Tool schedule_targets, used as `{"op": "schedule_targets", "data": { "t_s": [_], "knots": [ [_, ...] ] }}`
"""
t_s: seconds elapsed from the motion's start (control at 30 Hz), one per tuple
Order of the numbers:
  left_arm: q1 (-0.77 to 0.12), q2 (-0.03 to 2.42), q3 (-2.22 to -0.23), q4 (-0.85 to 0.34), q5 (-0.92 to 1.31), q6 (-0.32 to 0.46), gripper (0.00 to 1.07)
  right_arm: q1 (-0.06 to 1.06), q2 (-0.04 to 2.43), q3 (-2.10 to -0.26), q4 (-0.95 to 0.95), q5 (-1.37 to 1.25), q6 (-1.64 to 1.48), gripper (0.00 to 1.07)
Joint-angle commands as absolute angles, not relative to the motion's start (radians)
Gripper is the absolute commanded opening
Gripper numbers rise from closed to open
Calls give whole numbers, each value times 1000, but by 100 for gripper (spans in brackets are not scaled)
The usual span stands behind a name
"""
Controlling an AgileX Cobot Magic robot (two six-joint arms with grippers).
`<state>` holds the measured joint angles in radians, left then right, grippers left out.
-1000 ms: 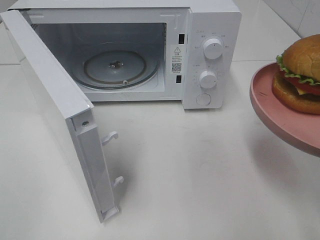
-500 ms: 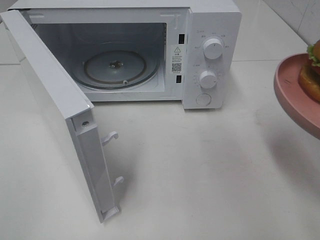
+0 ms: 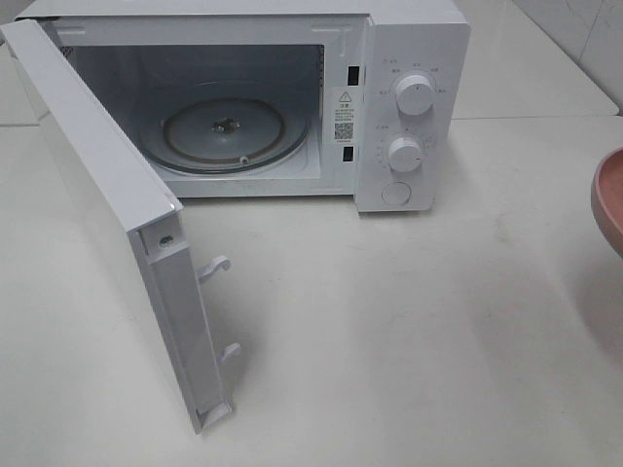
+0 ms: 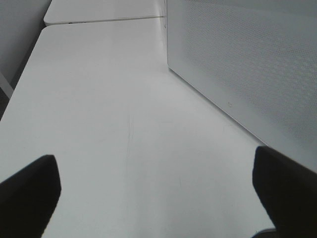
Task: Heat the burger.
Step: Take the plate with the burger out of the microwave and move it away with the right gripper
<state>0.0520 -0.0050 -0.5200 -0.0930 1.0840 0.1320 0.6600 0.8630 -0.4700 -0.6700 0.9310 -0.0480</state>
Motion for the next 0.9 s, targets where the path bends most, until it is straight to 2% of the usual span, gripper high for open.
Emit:
{"op": "schedule_targets", "data": {
  "t_s": [0.03, 0.23, 0.9],
  "knots": [
    [54, -22, -517, -95, 1071, 129, 98, 656, 947, -476, -776, 914, 147, 0],
    [54, -22, -517, -95, 1071, 129, 98, 656, 1108, -476, -821, 914, 420, 0],
    [54, -22, -517, -95, 1071, 129, 98, 656, 1556, -579, -890, 907, 974, 1]
  ]
}}
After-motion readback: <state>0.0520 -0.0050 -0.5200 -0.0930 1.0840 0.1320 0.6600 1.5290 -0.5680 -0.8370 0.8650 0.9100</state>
